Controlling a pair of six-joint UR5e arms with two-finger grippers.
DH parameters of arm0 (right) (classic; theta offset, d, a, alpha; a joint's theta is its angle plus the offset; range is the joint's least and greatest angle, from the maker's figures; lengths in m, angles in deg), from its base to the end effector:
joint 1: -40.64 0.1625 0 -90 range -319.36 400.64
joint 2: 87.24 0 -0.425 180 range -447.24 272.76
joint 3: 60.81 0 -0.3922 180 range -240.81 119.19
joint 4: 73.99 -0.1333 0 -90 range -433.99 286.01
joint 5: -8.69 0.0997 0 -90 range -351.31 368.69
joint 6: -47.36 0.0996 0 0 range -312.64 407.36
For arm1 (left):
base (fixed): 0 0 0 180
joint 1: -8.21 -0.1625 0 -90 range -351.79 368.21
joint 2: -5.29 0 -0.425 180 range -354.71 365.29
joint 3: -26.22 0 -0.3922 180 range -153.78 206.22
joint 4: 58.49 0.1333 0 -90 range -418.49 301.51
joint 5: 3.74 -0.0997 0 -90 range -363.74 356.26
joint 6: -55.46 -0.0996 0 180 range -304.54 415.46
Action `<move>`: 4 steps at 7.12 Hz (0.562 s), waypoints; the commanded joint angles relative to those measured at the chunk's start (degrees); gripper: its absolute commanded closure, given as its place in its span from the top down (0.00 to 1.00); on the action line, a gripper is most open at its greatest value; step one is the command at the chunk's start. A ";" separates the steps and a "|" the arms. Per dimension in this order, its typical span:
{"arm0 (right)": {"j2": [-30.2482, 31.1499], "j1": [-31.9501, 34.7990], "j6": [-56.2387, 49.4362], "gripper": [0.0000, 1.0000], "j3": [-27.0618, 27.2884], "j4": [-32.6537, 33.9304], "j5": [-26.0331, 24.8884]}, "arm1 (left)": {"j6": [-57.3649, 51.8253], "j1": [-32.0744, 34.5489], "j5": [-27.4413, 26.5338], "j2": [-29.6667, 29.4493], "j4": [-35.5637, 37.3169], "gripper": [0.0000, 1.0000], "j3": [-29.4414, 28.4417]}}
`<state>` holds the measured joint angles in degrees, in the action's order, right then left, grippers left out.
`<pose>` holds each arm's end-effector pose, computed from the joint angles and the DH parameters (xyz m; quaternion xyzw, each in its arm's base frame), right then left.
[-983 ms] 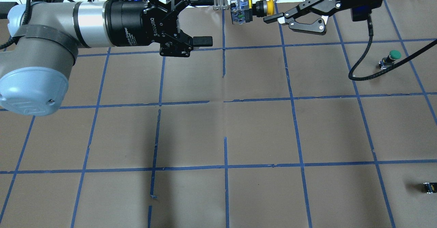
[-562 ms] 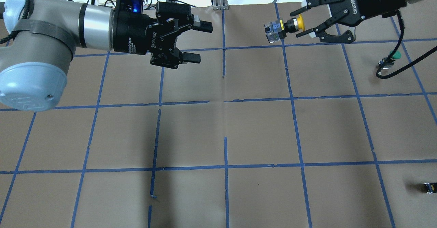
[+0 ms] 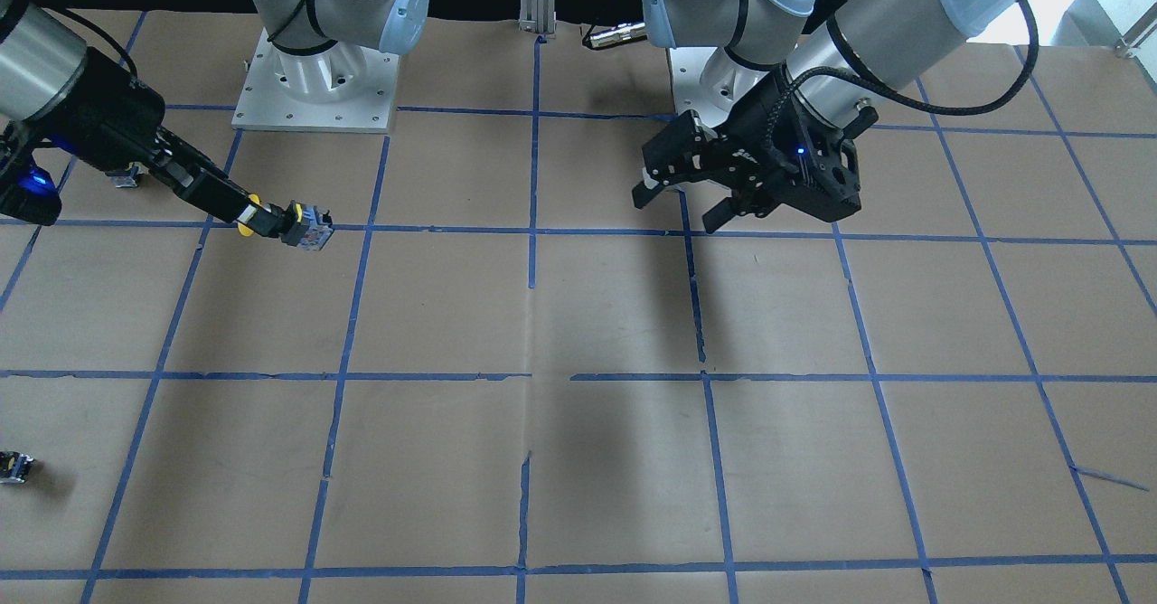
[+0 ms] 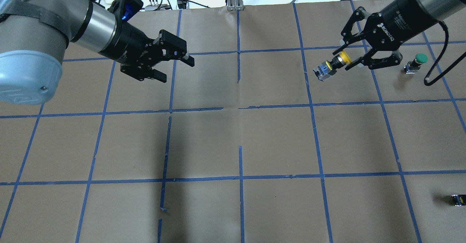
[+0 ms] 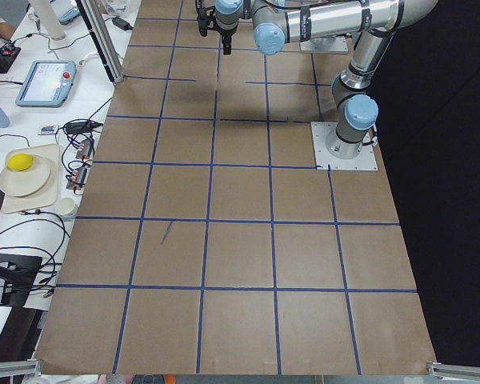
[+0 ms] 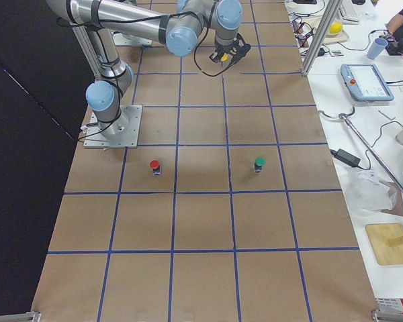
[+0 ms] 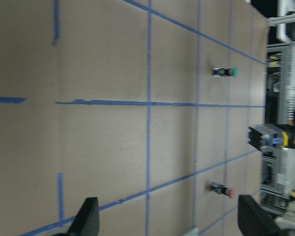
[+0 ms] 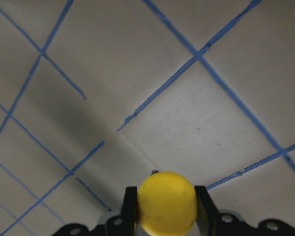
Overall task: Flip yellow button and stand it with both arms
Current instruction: 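Open and withdraw the left gripper while the right gripper carries the button away, then lower the button with the right gripper, cap up, onto the table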
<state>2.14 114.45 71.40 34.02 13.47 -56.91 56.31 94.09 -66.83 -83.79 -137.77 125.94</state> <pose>0.0334 -0.5107 0.4465 0.3491 0.9105 0.0824 0.2057 -0.1432 -0.4949 0.4420 0.0383 -0.9717 0.0229 0.2321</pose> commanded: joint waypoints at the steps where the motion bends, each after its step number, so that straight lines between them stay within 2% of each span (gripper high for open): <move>1: -1.58 -1.90 -3.65 0.10 1.84 2.60 -17.72 | -0.24 0.08 -14.90 -1.18 -3.58 0.99 -4.69; 2: -2.80 -5.40 -3.56 0.10 4.55 6.37 -21.02 | -0.33 0.43 -17.47 -1.88 -5.86 0.99 -7.23; 3: -4.29 -8.39 -3.99 0.10 7.45 12.23 -26.80 | -0.59 1.21 -21.85 -2.15 -8.06 0.99 -9.09; 4: -5.87 -9.03 -4.00 0.11 9.83 19.43 -32.08 | -0.68 2.61 -24.77 -1.20 -8.17 0.99 -8.76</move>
<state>-1.73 107.53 67.59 40.50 24.52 -81.80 55.82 95.26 -87.09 -85.52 -144.70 118.03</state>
